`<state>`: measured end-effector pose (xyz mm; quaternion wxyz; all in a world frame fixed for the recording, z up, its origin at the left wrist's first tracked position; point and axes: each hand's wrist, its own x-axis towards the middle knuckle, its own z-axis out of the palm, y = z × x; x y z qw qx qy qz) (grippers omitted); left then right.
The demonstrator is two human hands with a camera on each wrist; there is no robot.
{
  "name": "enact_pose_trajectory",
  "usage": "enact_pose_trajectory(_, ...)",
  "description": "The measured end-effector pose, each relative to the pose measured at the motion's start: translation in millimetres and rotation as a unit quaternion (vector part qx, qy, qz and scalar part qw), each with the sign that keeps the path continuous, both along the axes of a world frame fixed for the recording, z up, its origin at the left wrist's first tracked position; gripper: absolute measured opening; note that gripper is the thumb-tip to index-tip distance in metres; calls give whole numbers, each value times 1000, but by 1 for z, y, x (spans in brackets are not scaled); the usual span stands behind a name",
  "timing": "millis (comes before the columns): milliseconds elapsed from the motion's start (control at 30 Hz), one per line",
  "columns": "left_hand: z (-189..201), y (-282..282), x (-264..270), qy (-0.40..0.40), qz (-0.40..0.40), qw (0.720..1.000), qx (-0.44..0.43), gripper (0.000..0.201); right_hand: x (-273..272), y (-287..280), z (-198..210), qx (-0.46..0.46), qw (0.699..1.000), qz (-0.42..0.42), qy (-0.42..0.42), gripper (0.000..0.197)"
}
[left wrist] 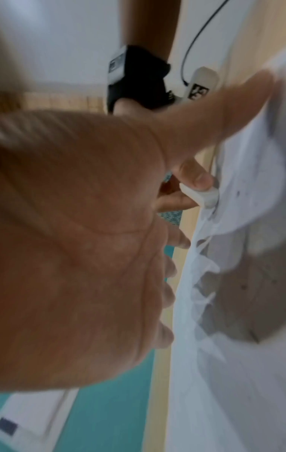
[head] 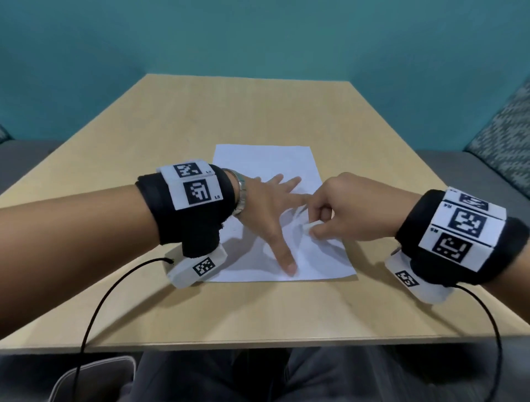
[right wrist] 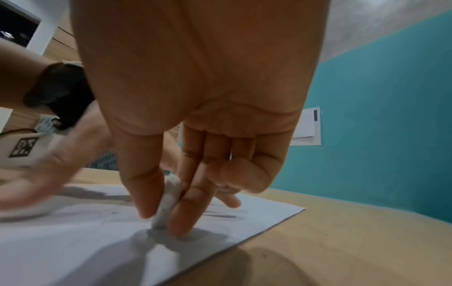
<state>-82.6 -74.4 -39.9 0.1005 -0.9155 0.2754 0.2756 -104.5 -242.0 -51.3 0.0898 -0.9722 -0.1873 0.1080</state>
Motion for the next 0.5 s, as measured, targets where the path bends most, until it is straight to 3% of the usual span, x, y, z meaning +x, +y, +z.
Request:
enact_pose_trajectory(200,-18,3,22,44,-9,999,2,127,6,4,-2,6,1000,-10,-13,17)
enact_pose_trajectory(333,-26,5,26,44,-24,998,-40,108,-5,15,-4,47,996,47,65,16)
enact_pose_trajectory(433,-28,6,27,38,-36,998,-45,116,7,10,-3,45,999,22,20,13)
enact_pose_trajectory(500,-25,5,24,32,-42,997,-48,99,6,13,-4,50,998,22,23,15)
